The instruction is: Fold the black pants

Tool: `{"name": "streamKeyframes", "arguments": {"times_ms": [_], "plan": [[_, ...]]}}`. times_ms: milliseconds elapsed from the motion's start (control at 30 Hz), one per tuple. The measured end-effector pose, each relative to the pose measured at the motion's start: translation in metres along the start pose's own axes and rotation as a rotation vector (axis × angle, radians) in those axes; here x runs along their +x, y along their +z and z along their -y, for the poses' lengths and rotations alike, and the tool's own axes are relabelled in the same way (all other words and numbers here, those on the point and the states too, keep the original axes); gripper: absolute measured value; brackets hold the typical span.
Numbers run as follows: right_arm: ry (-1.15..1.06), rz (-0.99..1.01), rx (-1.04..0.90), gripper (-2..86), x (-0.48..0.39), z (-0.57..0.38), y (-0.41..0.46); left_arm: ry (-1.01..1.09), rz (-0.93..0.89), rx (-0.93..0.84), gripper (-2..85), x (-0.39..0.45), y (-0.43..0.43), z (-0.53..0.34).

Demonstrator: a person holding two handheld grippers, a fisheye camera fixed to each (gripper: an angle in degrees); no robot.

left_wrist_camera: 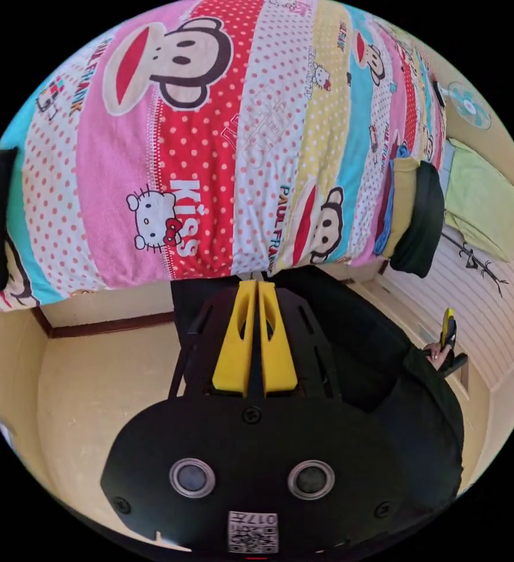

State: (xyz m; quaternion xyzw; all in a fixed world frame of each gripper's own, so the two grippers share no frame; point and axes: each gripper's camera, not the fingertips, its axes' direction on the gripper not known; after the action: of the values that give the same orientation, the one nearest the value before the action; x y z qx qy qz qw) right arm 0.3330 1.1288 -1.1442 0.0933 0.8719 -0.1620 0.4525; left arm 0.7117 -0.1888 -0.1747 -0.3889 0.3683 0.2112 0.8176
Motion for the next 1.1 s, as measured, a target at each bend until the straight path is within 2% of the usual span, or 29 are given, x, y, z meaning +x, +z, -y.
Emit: {"name": "streamKeyframes", "arguments": {"times_ms": [200, 367, 533, 600, 733, 867, 1000, 1100], "plan": [[-0.142, -0.035, -0.09, 9.4, 0.056, 0.086, 0.041, -0.092, -0.091, 0.18, -0.9, -0.016, 0.072, -0.069], [-0.126, 0.102, -0.224, 10.6, 0.105, 0.154, 0.116, -0.115, -0.115, 0.385, -0.8, -0.002, 0.099, -0.117], [-0.067, 0.243, -0.407, 7.7, 0.123, 0.191, 0.188, -0.047, -0.178, 0.541, 0.9, 0.053, 0.134, -0.146], [-0.034, 0.324, -0.357, 5.7, 0.124, 0.199, 0.179, 0.007, -0.197, 0.544, 3.3, 0.081, 0.143, -0.143], [-0.18, 0.733, -0.229, 2.9, 0.097, 0.202, 0.121, 0.24, -0.248, 0.521, 11.0, 0.181, 0.151, -0.117], [-0.339, 1.123, -0.24, 1.6, 0.055, 0.199, 0.098, 0.438, -0.261, 0.473, 15.9, 0.291, 0.157, -0.085], [-0.51, 1.213, -0.303, 1.3, 0.021, 0.194, 0.099, 0.57, -0.156, 0.367, 18.2, 0.397, 0.183, -0.032], [-0.646, 1.265, -0.319, 1.2, 0.008, 0.185, 0.09, 0.54, -0.008, 0.239, 18.5, 0.436, 0.224, 0.025]]}}
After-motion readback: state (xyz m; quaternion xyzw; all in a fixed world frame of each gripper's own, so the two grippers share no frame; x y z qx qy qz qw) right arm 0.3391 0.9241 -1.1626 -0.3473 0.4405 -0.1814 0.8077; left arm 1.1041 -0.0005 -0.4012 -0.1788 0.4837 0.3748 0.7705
